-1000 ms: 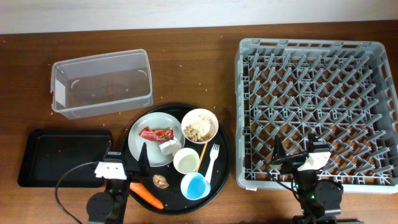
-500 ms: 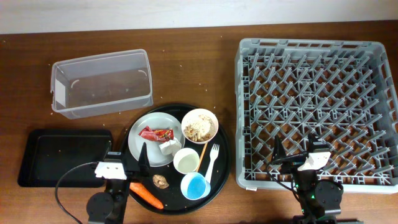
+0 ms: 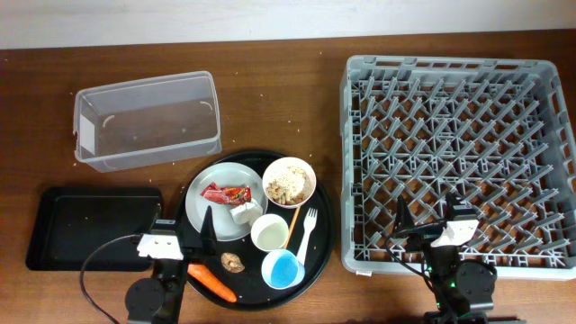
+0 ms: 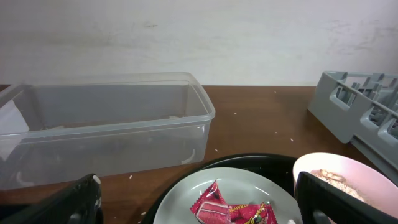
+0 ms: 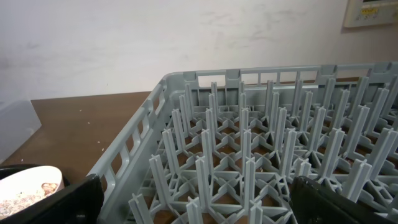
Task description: Sort waste into correct bins and load items into the dishwasher rack
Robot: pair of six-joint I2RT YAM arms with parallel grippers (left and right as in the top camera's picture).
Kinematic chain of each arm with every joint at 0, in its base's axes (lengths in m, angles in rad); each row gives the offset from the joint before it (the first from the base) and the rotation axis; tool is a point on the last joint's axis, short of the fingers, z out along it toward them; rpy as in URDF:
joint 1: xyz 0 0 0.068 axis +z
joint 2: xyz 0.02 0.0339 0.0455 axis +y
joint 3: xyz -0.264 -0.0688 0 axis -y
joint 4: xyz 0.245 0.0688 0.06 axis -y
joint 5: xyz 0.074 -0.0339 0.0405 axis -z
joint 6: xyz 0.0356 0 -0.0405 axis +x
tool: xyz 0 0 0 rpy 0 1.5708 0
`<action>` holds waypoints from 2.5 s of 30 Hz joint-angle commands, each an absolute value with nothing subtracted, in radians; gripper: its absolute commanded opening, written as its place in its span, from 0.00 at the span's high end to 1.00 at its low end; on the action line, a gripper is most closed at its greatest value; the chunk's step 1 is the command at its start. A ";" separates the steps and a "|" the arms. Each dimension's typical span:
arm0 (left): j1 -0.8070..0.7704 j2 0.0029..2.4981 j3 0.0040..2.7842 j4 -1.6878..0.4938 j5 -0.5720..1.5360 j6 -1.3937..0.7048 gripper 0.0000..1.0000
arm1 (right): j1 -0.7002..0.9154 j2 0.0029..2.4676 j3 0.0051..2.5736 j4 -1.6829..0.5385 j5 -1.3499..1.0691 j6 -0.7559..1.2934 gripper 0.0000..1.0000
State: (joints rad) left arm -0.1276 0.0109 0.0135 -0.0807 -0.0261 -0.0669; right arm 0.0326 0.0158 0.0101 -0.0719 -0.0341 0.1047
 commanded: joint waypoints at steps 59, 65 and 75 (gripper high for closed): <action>-0.122 0.007 0.047 -0.127 -0.022 -0.059 0.01 | 0.039 0.007 0.043 -0.086 -0.129 0.118 0.02; -0.122 0.089 0.219 -0.351 -0.019 -0.067 0.01 | 0.039 0.052 0.198 -0.242 -0.133 0.220 0.02; -0.122 0.593 0.632 -0.609 0.014 -0.066 0.00 | 0.039 0.454 0.620 -0.593 -0.177 0.218 0.02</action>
